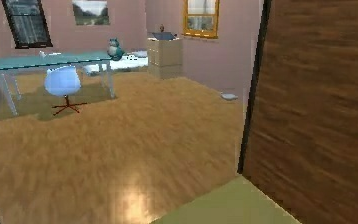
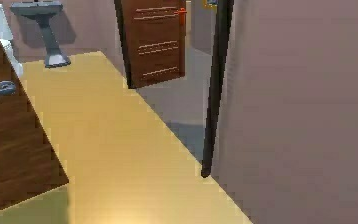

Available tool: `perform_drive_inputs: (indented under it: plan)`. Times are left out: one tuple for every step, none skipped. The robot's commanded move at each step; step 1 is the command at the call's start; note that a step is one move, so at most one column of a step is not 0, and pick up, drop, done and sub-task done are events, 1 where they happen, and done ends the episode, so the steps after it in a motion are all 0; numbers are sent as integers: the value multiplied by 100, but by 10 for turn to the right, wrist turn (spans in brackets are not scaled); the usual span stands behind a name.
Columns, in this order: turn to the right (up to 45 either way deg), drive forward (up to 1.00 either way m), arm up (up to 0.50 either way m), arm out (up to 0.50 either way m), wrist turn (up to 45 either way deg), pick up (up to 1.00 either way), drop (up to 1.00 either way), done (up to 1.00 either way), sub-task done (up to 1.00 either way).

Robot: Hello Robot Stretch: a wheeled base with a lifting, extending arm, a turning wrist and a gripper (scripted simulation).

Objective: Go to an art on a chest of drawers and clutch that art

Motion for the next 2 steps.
perform_drive_inputs:
  plan:
    - [-60,0,0,0,0,0,0,0,0]
    - [0,100,0,0,0,0,0,0,0]
